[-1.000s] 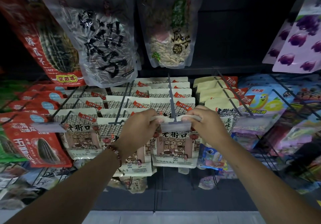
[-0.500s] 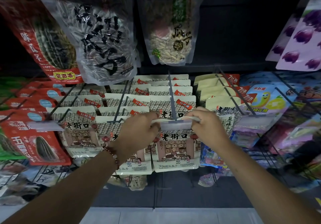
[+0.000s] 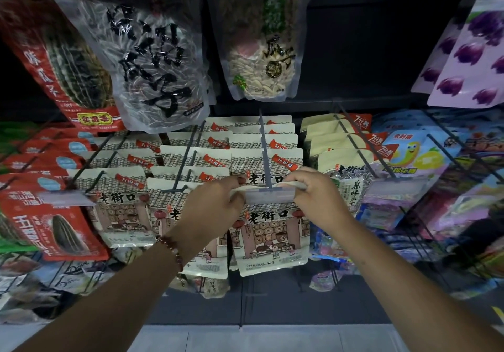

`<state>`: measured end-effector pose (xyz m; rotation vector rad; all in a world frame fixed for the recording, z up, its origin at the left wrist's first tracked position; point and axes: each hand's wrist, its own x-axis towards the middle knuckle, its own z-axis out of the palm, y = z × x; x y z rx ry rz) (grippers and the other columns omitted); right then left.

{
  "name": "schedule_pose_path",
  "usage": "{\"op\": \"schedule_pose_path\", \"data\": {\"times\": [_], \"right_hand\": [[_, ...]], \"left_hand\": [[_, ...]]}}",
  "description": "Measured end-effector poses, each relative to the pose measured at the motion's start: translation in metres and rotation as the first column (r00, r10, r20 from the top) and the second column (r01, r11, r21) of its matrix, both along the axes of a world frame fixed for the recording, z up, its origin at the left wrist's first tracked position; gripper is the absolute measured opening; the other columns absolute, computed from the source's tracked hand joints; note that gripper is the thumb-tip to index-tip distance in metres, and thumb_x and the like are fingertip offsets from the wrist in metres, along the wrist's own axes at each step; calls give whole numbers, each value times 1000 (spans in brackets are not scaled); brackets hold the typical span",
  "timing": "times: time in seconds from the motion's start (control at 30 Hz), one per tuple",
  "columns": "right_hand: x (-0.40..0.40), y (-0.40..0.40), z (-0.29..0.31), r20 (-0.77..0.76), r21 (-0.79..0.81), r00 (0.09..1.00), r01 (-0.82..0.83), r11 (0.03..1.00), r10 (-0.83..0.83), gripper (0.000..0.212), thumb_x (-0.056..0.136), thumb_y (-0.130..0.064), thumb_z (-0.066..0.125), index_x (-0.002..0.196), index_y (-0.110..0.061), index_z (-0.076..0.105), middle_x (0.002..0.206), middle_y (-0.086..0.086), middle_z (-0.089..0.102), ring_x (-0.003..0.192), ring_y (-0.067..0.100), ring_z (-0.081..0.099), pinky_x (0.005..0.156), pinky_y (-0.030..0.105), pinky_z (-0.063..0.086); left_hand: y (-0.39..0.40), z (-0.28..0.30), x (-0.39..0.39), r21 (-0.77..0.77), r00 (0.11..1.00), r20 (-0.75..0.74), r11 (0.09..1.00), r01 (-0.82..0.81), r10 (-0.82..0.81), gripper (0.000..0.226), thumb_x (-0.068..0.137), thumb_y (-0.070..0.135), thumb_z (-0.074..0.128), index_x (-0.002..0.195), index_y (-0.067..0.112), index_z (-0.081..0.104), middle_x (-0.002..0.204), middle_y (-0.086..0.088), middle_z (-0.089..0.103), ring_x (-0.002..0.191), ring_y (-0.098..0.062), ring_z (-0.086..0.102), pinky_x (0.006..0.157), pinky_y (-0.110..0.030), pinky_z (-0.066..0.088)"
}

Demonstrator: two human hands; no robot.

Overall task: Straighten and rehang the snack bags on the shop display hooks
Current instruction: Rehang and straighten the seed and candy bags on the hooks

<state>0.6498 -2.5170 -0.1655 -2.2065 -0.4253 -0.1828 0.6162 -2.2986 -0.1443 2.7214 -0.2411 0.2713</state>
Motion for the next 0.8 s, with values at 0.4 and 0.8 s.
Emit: {"op": "schedule_pose_path", "data": {"times": [0.4,0.8], "right_hand": [[1,0,2,-61,82,997,54,995,-49,11,89,-15,69,86,-24,74,87,-8,60,71,10,58,57,22,44],[3,2,-3,-84,134,996,51,990,-40,14,87,-8,69,89,-20,76,90,0,64,75,14,61,53,15,47]], "left_hand": [[1,3,4,-97,997,-71,995,8,-15,2,96,26,58,94,26,59,57,7,57,42,-6,47,39,-19,29],[-1,-1,5,-43,997,-70,998,-37,34,21,96,28,54,114,23,64,56,13,53,43,0,50,39,-17,29]]}}
